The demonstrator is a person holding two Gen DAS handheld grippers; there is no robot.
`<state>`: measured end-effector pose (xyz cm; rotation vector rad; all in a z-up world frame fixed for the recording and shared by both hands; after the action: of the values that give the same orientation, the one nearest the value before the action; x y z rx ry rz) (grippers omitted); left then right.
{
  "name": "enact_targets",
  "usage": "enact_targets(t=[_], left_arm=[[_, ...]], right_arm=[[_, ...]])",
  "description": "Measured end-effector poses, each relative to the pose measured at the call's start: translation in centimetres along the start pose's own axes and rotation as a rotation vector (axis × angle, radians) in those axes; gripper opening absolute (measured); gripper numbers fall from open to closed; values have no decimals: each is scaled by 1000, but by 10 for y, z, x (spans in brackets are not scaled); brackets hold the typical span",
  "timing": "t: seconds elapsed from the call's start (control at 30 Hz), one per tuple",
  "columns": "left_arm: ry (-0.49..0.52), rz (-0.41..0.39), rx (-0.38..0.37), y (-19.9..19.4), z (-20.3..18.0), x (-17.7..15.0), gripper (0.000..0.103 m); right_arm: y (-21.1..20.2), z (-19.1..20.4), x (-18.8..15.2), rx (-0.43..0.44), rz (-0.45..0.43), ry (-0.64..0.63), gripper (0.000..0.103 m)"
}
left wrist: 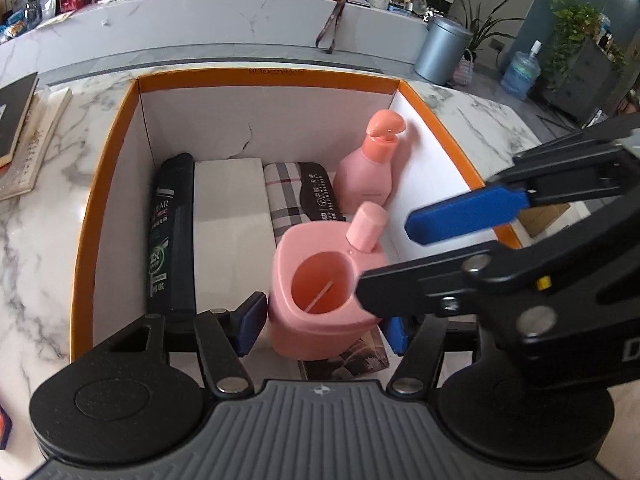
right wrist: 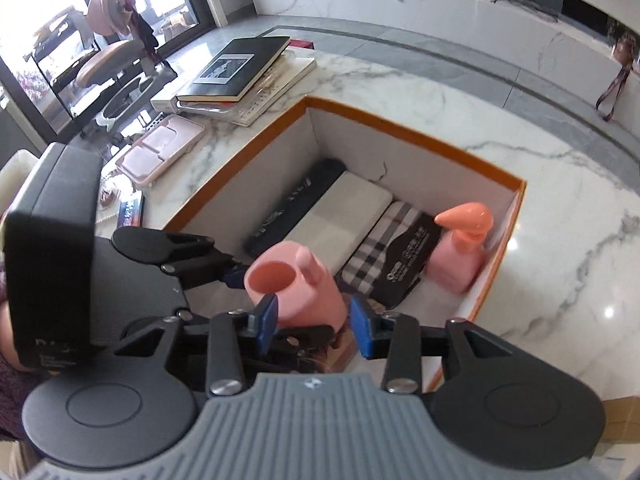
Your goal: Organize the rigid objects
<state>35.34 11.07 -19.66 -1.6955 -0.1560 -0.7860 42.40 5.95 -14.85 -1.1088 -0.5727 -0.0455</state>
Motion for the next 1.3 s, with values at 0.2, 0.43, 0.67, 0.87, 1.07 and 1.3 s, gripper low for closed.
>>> enact_targets(t=[0.2,0.43,0.67,0.87,1.07,1.3], left_arm=[[32,5,-21,-13,2,-1,76],[16,24,-40,-16,0,-12,75],[-7,8,-67,-20,-2,-13,64],[-17,-14,-42,-29,3,-8,64],[-21,-26,-17,-33,9,3,64],[-3,-28,-11,-31,8,10,64]], right_arm=[[7,6,5,-11,13,-8,56],[25,16,2,5,78,73,66],[36,17,-1,-75,124,8,55],[23,10,11,-155,137,-127,55],[20,-21,28,-311,190,-208,55],[37,-27,23,-318,363,-486,55]])
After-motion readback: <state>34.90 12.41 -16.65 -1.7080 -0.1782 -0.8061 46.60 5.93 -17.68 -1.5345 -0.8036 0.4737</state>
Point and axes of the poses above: each gripper's, at about its wrist camera, not at the fingertips, and y roughly the way its jaws point, z to its left, x to its top, the point moved 8 cm from there along y, roughly the way its jaws point, and after that the axes turned 14 degrees about y, right-handed, at the moved point
